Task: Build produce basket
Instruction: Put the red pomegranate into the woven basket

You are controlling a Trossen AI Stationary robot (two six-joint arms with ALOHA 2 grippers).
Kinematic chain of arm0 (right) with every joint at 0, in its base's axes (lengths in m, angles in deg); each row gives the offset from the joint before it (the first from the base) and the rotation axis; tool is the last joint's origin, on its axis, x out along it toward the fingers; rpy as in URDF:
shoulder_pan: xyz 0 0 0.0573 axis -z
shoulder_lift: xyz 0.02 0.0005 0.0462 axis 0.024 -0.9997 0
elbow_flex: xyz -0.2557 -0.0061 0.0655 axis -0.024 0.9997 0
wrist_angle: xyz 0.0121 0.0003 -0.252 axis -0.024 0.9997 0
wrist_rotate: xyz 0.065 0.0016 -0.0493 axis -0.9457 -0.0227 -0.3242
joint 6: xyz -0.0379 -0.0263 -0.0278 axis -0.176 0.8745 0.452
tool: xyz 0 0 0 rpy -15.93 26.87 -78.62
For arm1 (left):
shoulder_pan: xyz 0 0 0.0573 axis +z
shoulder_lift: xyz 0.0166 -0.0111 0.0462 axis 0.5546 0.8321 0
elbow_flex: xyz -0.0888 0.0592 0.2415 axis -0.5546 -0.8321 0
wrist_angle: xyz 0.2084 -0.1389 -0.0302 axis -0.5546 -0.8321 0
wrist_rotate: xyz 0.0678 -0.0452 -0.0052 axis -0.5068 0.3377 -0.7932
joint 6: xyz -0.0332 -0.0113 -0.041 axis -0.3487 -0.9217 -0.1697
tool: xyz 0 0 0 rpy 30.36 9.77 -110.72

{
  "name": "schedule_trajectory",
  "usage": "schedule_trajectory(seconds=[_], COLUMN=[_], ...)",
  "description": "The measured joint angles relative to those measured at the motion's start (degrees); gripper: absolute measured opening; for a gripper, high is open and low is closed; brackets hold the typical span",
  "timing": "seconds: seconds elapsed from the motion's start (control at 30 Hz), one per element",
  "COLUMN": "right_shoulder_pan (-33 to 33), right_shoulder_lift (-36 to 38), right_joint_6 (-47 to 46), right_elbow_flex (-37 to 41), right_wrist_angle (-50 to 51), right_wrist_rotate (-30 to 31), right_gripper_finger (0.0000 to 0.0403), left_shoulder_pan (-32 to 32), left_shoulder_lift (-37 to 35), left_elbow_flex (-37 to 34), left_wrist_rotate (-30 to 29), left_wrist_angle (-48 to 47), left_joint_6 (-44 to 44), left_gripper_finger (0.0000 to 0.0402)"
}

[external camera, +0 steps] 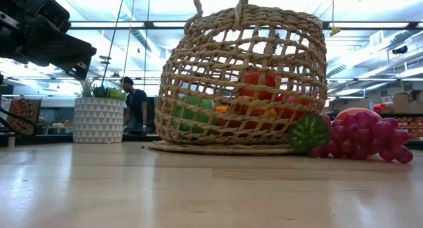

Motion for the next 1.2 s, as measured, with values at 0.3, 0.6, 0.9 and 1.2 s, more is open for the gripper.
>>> schedule_trajectory(seconds=[0.3,0.6,0.9,1.2], right_shoulder_pan=[0.00,0.60,3.71,5.33], right_shoulder_lift=[0.02,0.07,0.09,0.09], right_joint_6=[10.31,16.77,14.89,6.44], right_elbow_flex=[0.00,-0.04,-2.66,-2.71], right_wrist_angle=[4.28,8.09,12.48,11.46], right_wrist_rotate=[-5.51,-3.60,-2.86,-2.91], right_gripper_finger=[0.0295,0.0250,0.0201,0.0187], left_shoulder_pan=[0.00,0.00,0.02,0.01], left_shoulder_lift=[0.00,0.02,0.02,0.00], left_elbow_flex=[0.00,0.00,0.00,0.00], left_wrist_rotate=[0.00,0.00,0.00,0.00], left_wrist_angle=[0.00,0.00,0.00,0.00], left_joint_6=[0.00,0.00,0.00,0.00], left_gripper_finger=[0.0058,0.0061,0.0057,0.0062])
